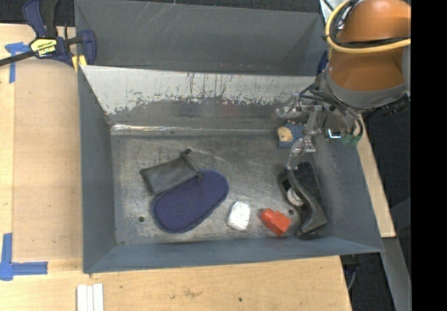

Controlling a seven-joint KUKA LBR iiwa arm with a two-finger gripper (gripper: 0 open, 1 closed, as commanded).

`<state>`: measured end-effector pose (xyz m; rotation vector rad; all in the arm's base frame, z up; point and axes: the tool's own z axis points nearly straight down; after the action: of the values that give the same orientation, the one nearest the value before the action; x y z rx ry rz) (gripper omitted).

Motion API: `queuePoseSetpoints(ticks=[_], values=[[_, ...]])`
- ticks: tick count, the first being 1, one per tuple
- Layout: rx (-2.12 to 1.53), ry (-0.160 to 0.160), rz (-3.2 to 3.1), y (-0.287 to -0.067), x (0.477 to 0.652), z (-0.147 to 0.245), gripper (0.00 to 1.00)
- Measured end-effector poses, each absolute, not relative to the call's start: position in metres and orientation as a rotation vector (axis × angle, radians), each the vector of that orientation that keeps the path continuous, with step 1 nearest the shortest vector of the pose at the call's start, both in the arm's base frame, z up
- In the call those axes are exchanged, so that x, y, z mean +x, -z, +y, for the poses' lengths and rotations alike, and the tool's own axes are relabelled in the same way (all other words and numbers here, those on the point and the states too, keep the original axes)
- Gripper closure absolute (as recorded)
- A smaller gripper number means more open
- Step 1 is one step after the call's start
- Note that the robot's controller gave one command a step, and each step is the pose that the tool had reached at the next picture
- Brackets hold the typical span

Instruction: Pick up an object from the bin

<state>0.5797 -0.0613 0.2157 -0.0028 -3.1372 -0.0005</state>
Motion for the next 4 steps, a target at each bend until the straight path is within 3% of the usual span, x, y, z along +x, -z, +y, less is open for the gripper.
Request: queuePoseSetpoints(ticks=[1,2,3,4], values=[[0.000,-0.001,-3.146,-0.220,0.581,-0.061,1.00],[0.001,-0.001,-3.146,-0.220,0.581,-0.061,0.00],[0.073,0.003,-3.136,-0.093,0.569,-0.022,0.00],[0.337,0.004,-3.130,-0.079,0.615,0.058,0.00]])
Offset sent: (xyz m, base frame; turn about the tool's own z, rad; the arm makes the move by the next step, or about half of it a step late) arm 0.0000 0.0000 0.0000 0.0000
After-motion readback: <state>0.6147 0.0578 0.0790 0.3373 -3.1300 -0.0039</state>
